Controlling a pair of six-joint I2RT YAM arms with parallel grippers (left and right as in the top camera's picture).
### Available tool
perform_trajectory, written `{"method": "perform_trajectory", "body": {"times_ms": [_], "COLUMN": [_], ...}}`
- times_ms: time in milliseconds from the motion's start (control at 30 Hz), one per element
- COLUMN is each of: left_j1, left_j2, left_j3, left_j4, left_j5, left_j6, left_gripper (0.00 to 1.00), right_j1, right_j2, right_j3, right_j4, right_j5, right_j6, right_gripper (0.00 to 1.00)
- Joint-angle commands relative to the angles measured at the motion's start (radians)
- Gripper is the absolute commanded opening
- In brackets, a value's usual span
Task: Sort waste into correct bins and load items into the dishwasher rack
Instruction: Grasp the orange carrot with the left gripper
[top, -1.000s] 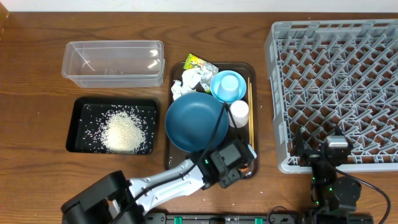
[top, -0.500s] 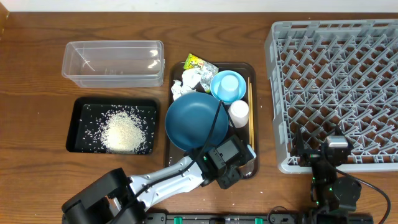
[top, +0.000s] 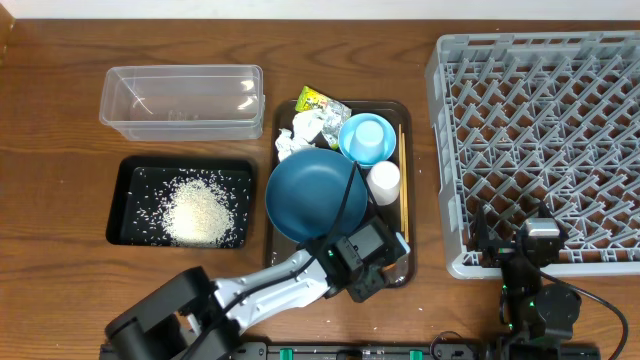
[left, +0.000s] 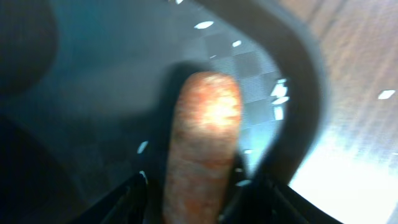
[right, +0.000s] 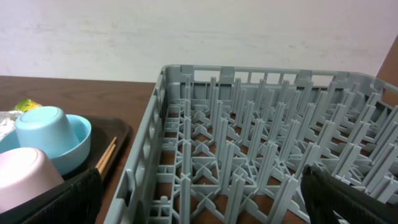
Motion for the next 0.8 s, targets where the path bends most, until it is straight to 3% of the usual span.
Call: {"method": "perform_trajectory", "body": {"times_ms": [0,133,300,567,700,767], "left_j1": [0.002,0.002,0.002,0.002,0.002,0.002], "left_j2": [0.054,0.078,0.069,-0.010,-0.057,-0.074], "left_j3": [-0.020,-0.020,-0.019,-0.019,-0.019,-0.019], "left_j4": [-0.010,-0.010,-0.003,-0.003,-0.003,-0.004], "left_j5": [-0.008,-0.008,-0.008,-0.004,-0.004,-0.004], "left_j6": [0.006,0.006,0.005,-0.014,-0.014,-0.014], "left_gripper": [0.58,0.55,0.43,0.34,0.22,0.22], "right_j1": [-0.010,-0.010,-0.010,-0.010,-0.010,-0.010], "right_j2": [-0.005,-0.005,-0.005,-0.005,-0.005,-0.005], "right_j3": [-0.003,-0.003,-0.003,-0.003,-0.003,-0.003], "right_j4": [-0.001,-0.001,-0.001,-0.001,-0.001,-0.001], "right_j5": [0.003,0.003,0.003,0.003,0.003,0.003], "right_j6": [0.014,0.014,0.014,0.014,0.014,0.014], "right_gripper": [0.99,0.99,0.99,0.99,0.99,0.99]}}
